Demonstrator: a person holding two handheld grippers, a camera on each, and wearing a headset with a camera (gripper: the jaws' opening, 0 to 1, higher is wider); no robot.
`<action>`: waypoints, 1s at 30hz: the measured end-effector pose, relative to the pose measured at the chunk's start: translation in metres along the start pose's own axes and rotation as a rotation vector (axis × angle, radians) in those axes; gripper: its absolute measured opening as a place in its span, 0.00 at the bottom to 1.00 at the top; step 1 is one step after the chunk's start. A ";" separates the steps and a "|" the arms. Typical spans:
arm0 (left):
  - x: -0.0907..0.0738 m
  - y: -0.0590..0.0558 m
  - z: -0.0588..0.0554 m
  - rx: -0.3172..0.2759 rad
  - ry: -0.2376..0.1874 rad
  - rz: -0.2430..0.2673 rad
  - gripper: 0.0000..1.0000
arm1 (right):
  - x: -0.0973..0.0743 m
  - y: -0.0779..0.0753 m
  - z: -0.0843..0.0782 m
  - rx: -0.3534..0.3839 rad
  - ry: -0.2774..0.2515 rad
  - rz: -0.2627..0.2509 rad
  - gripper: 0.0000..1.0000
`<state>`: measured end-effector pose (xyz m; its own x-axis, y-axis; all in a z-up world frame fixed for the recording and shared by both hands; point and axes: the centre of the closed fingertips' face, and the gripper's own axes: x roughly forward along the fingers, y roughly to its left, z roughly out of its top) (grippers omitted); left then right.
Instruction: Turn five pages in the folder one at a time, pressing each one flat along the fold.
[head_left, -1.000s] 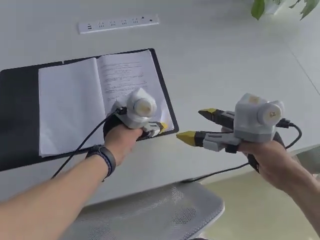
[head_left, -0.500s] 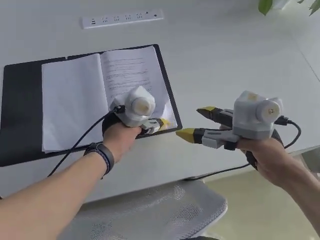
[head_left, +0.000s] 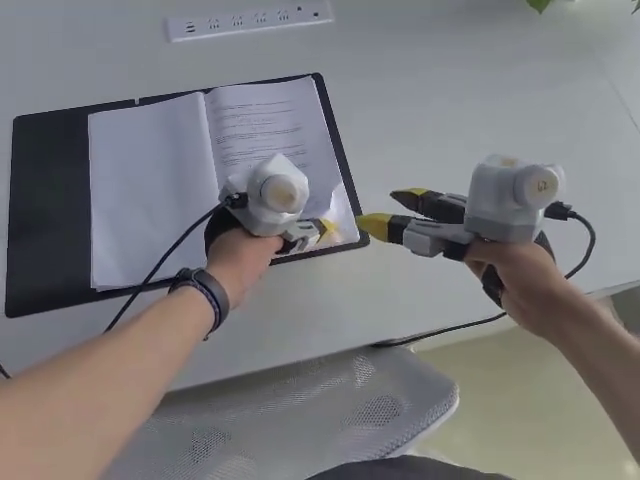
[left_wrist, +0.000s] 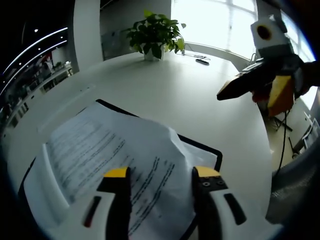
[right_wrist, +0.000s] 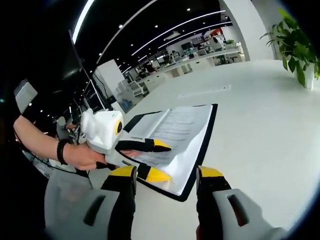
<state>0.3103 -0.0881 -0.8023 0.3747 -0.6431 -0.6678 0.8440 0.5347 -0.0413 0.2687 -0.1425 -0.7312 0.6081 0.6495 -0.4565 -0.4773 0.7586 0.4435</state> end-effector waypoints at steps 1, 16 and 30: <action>0.000 0.000 0.000 0.001 -0.001 -0.001 0.48 | 0.003 0.000 0.000 0.009 -0.001 -0.002 0.45; -0.002 -0.001 0.002 0.000 -0.002 -0.003 0.48 | 0.058 0.001 0.007 0.119 0.009 0.047 0.38; -0.001 0.002 0.001 -0.001 0.003 -0.004 0.48 | 0.079 -0.002 0.006 0.161 0.026 0.040 0.22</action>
<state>0.3121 -0.0871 -0.8008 0.3706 -0.6434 -0.6699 0.8449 0.5331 -0.0445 0.3215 -0.0931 -0.7637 0.5732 0.6816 -0.4549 -0.3917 0.7155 0.5785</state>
